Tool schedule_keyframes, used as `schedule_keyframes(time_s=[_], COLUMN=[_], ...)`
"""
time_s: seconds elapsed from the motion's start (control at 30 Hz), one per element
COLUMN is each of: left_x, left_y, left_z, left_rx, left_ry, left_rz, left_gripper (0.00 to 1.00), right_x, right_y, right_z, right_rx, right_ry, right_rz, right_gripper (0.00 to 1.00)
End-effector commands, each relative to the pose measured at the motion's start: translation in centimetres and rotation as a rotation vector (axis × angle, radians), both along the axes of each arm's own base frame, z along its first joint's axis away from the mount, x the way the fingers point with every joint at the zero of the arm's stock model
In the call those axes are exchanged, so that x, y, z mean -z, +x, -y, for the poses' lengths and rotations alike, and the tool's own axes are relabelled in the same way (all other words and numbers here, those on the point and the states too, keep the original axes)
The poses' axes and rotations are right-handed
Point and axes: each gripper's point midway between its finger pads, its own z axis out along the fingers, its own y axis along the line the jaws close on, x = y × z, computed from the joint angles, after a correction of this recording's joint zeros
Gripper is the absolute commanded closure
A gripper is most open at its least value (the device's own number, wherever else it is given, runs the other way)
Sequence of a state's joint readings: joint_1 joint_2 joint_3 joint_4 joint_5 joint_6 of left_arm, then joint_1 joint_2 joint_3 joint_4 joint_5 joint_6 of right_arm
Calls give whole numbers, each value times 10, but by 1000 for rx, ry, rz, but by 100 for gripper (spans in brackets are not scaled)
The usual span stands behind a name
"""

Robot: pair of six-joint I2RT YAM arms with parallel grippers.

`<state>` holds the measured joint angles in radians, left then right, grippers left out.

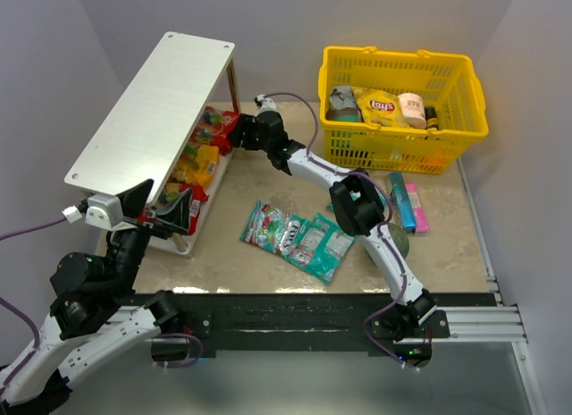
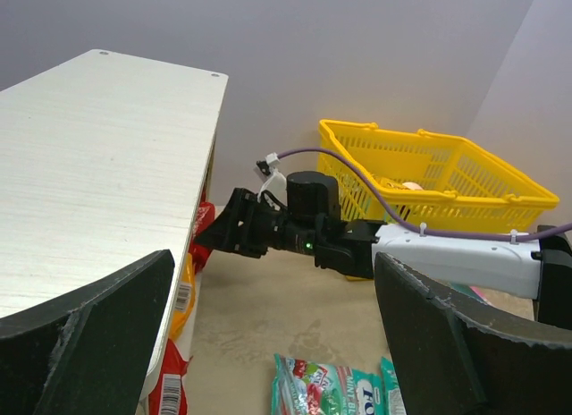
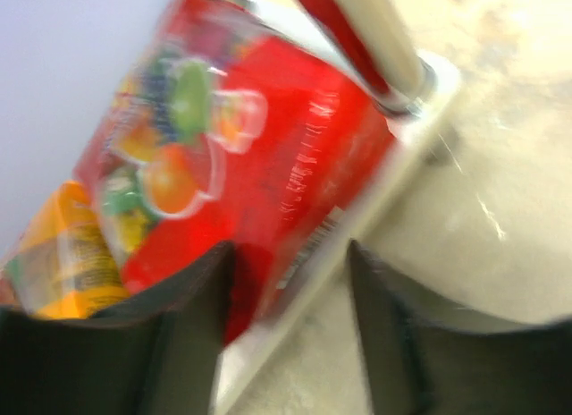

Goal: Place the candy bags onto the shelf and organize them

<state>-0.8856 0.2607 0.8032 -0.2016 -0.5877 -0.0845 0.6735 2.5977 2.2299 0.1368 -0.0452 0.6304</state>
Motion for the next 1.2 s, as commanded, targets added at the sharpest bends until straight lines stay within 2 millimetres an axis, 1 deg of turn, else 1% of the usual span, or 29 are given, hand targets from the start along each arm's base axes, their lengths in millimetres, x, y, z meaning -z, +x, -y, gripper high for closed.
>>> schedule_keyframes(time_s=[0.0,0.13,0.23,0.3,0.33,0.37,0.4,0.43,0.47,0.5,0.53,0.57,0.6,0.63,0.67,0.7,0.73,0.77,0.8,0.83,0.87,0.9,0.93,0.97,1.0,1.03,1.07,1.1,1.17], left_x=[-7,-9,-11,-11,-11,-11,-8,-8,-8,-7,-6,-7,-5,-4,-4,-2,-1,1,7,11,16,24,34,39,43,49,55,61,78], left_y=[2,2,4,6,5,5,8,5,2,-2,-3,-5,-7,-8,-9,-10,-10,-9,-6,-4,-1,4,7,13,15,17,22,24,31], left_z=[3,9,16,21,25,26,32,42,50,64,70,75,85,88,92,99,103,107,114,118,122,130,136,144,150,156,165,171,185], left_rx=[2,28,46,61,75,79,91,143,186,259,285,310,357,376,394,422,434,444,459,462,464,466,472,476,485,496,508,517,531], left_ry=[-7,5,16,29,30,37,53,74,97,121,122,122,137,135,134,139,135,131,143,137,137,144,145,142,139,142,149,152,153], left_rz=[21,13,-9,-37,-45,-56,-74,-75,-74,-72,-78,-76,-79,-84,-87,-94,-103,-111,-135,-155,-175,-207,-234,-248,-261,-275,-287,-297,-327], left_gripper=[0,1,0,0,0,0,1,1,0,0,1,0,0,0,0,0,1,0,0,1,1,0,1,1,1,0,0,0,0], right_x=[-77,-101,-111,-127,-120,-139,-142,-130,-127,-142,-129,-123,-122,-120,-119,-134,-115,-107,-88,-105,-97,-79,-90,-87,-68,-75,-70,-53,-49], right_y=[-1,-10,-17,-22,-26,-33,-38,-45,-51,-60,-68,-78,-93,-101,-110,-122,-134,-145,-158,-171,-181,-195,-205,-214,-227,-237,-245,-255,-265], right_z=[20,29,30,35,38,44,46,53,58,65,71,75,86,92,100,110,119,129,139,149,159,172,185,192,203,215,218,226,242], right_rx=[111,117,111,109,107,109,112,118,124,121,118,103,100,100,103,102,99,103,105,105,118,135,158,169,184,207,213,222,269], right_ry=[36,56,68,81,68,82,78,50,25,29,-2,-19,-26,-29,-33,-23,-56,-85,-121,-103,-118,-145,-124,-126,-154,-145,-145,-173,-191], right_rz=[99,123,118,127,110,124,125,101,86,90,53,25,7,-7,-21,-12,-51,-88,-132,-116,-146,-186,-179,-189,-229,-224,-236,-257,-266], right_gripper=[30,24,22,20,19,16,9,6,3,1,1,1,1,1,1,1,1,1,1,2,3,4,4,5,5,5,6,6,6])
